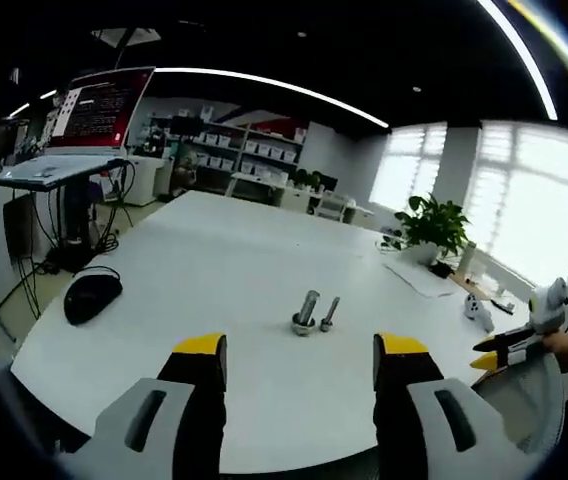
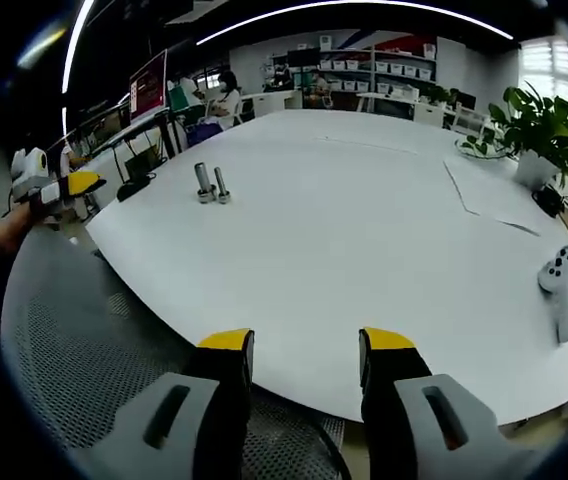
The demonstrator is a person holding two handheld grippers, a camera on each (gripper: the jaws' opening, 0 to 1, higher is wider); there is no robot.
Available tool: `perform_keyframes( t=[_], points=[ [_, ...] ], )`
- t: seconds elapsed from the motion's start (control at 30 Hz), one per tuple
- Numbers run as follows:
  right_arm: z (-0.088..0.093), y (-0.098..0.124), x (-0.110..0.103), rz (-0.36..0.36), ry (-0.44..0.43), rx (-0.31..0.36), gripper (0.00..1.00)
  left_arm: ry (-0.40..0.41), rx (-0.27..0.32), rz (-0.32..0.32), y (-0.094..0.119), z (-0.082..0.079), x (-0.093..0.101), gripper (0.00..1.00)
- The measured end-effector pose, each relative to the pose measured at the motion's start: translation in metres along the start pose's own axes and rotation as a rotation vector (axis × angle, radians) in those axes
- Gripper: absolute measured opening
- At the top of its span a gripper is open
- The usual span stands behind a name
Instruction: Place the washer onto the threaded stud by aligning its center hole with the stud, sliding it down to the base, and recovering from edge contact or off-axis alignment until the washer reaches the visible bottom stop.
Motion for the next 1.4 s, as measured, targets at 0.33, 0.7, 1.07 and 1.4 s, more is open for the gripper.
perform_keyframes(
  t=[0.33, 0.7, 1.07, 1.4],
  points=[
    [0.000, 0.000, 0.000, -0.008, -0.012, 0.005, 0.45, -0.012, -0.010, -0.052, -0.007, 0.003, -0.002, 0.54],
    [0.002, -0.001, 0.000, -0.009, -0.024, -0.002, 0.45, 0.019, -0.040, -0.083, -0.009, 0.010, -0.009, 0.54],
    [0.004, -0.002, 0.000, -0.005, -0.021, -0.036, 0.45, 0.000, -0.052, -0.089, -0.010, 0.012, -0.011, 0.53],
    [0.006, -0.004, -0.001, -0.020, -0.025, -0.076, 0.45, 0.006, -0.060, -0.093, -0.009, 0.014, -0.011, 0.51]
  ],
)
Point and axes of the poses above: the point that each gripper's makers call its tool centre point, and the gripper's own axes: y roughly backward along the fingers, x roughly to its right, z roughly out of its underside, the point moved 9 cm from there along y, roughly backward along the fingers, and after that the axes turned 15 degrees about -x, right-handed, at the moved point
